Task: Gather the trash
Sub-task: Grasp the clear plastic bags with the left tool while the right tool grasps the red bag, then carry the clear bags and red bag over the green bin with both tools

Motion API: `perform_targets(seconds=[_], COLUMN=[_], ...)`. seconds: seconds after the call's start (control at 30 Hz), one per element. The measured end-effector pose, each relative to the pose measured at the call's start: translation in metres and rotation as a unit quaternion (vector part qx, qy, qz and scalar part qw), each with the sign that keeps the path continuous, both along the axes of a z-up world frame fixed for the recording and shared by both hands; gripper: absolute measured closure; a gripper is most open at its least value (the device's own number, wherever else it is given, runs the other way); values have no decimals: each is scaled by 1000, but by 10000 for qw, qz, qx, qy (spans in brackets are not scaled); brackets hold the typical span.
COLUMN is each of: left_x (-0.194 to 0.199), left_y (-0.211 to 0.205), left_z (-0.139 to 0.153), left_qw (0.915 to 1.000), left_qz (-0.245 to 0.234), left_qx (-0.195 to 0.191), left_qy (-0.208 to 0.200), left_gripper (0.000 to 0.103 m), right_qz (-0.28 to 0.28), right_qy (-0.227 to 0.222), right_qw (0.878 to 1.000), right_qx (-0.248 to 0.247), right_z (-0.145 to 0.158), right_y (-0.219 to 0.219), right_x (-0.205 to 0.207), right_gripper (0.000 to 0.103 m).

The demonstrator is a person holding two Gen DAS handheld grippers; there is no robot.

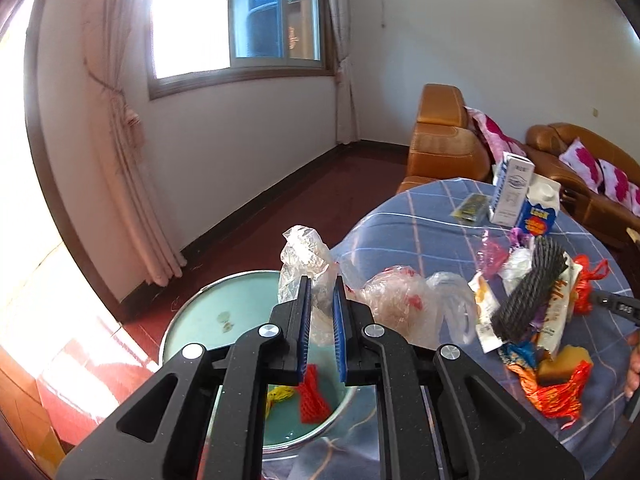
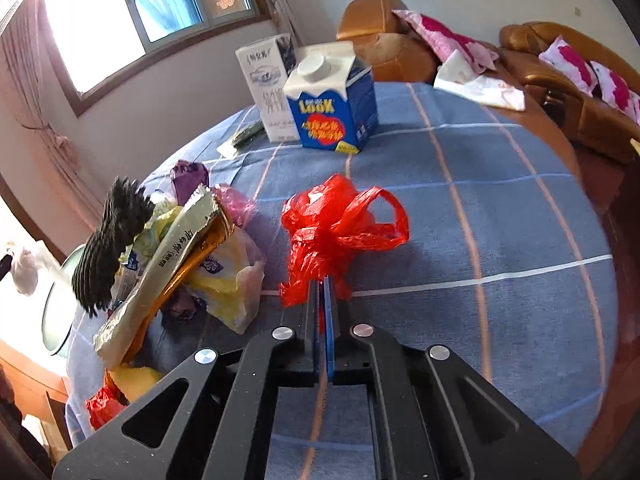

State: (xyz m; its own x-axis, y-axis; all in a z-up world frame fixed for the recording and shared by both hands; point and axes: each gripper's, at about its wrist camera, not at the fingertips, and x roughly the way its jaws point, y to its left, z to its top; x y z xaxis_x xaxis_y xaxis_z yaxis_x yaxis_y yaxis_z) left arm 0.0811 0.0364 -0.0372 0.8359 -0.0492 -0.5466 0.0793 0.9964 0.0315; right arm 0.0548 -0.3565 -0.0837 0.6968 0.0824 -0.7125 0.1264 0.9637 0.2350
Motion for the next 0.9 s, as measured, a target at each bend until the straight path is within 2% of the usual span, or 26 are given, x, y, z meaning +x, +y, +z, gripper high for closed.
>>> perform_targets(seconds=[0.27, 0.53, 0.9], left_x=[-3, 1, 4], left_y=[17, 47, 76], left_z=[2, -6, -18], left_qw=[9994, 9968, 9905], left_qz=[317, 767, 1224], left_qx=[128, 236, 612], left_qy=[-100, 14, 125], left_gripper=[93, 93, 93], right_qz=[-27, 652, 1593], right_qy=[-617, -1051, -1159], right_qw=[9967, 9911, 9794], right_qx=[-527, -495, -432], right_z=[45, 76, 92], right_y=[12, 58, 137], right_x=[-15, -1, 37], right_gripper=[101, 101, 101])
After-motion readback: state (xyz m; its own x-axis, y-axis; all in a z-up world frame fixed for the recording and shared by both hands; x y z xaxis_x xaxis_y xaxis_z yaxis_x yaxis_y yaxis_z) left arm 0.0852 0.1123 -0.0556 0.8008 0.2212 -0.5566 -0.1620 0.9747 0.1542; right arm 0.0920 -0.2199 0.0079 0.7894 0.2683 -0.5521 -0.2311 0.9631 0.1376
